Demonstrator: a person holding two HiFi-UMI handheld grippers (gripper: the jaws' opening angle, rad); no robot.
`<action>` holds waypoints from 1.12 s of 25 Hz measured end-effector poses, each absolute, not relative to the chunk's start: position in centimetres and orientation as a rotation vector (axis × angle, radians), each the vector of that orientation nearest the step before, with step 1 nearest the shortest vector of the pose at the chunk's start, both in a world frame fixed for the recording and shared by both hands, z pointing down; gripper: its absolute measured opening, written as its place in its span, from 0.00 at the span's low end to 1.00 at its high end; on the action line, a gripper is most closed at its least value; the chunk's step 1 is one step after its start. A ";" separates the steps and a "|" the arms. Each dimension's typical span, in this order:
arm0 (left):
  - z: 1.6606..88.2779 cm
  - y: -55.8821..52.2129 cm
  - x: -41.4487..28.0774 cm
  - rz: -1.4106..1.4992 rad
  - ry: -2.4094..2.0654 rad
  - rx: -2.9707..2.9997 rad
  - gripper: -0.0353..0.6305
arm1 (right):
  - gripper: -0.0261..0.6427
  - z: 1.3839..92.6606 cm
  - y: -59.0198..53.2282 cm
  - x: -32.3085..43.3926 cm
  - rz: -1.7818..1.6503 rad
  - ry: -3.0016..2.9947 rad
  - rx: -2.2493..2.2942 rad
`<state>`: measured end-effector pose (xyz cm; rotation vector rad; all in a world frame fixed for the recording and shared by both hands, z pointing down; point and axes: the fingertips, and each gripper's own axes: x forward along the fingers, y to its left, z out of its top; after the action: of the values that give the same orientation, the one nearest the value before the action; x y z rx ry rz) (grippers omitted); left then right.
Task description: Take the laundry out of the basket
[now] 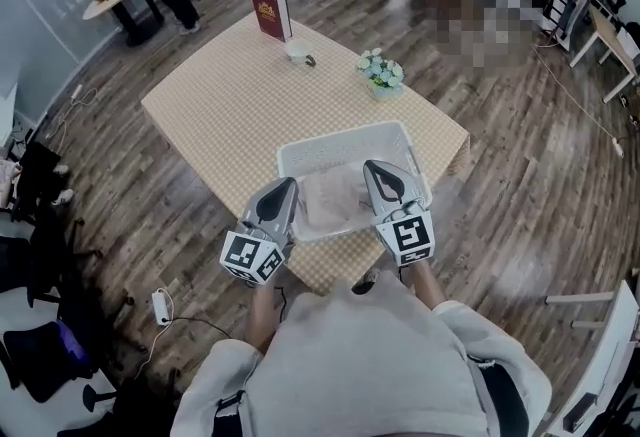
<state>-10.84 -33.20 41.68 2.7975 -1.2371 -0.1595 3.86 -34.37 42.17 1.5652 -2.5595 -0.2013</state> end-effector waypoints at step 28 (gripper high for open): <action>47.3 -36.0 -12.5 0.019 -1.425 2.607 0.07 | 0.04 48.1 -36.9 7.1 0.049 -2.480 1.488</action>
<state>-12.46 -36.01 47.28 2.6071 -1.4255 0.0193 7.13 -36.87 48.13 1.4876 -2.4802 0.0485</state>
